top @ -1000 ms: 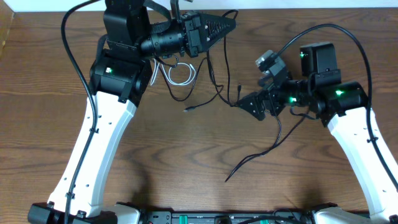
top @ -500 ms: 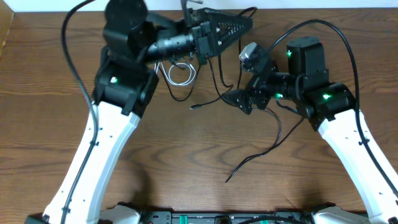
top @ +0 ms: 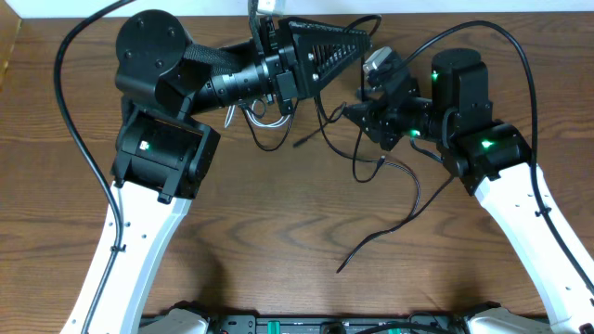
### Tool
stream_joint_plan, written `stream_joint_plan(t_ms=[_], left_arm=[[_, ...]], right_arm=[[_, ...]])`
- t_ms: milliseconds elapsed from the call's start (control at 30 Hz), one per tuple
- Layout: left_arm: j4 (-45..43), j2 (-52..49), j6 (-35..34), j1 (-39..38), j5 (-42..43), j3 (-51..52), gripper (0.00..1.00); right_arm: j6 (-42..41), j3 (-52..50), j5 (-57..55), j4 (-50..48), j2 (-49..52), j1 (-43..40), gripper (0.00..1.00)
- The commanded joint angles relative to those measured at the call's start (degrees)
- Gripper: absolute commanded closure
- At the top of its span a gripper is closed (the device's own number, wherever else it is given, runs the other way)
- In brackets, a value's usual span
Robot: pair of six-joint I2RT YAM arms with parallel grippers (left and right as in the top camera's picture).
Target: Untangle cables
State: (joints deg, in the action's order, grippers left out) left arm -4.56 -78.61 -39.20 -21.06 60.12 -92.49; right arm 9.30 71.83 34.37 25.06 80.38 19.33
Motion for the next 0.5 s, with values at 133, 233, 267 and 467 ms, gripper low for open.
stream_joint_plan(t_ms=[133, 233, 267, 467], left_arm=[[-0.5, 0.37, 0.13, 0.09, 0.72, -0.26, 0.93], [-0.5, 0.37, 0.11, 0.09, 0.72, -0.26, 0.93], [-0.5, 0.37, 0.13, 0.09, 0.72, -0.26, 0.93], [-0.5, 0.37, 0.13, 0.09, 0.72, -0.26, 0.93]], right_arm=[[-2.01, 0.48, 10.19, -1.97, -0.57, 0.26, 0.2], [-2.01, 0.48, 12.87, -4.02, -0.57, 0.28, 0.21], [-2.01, 0.48, 13.68, -4.59, -0.57, 0.28, 0.24], [-2.03, 0.48, 20.72, -6.88, -0.57, 0.28, 0.34]])
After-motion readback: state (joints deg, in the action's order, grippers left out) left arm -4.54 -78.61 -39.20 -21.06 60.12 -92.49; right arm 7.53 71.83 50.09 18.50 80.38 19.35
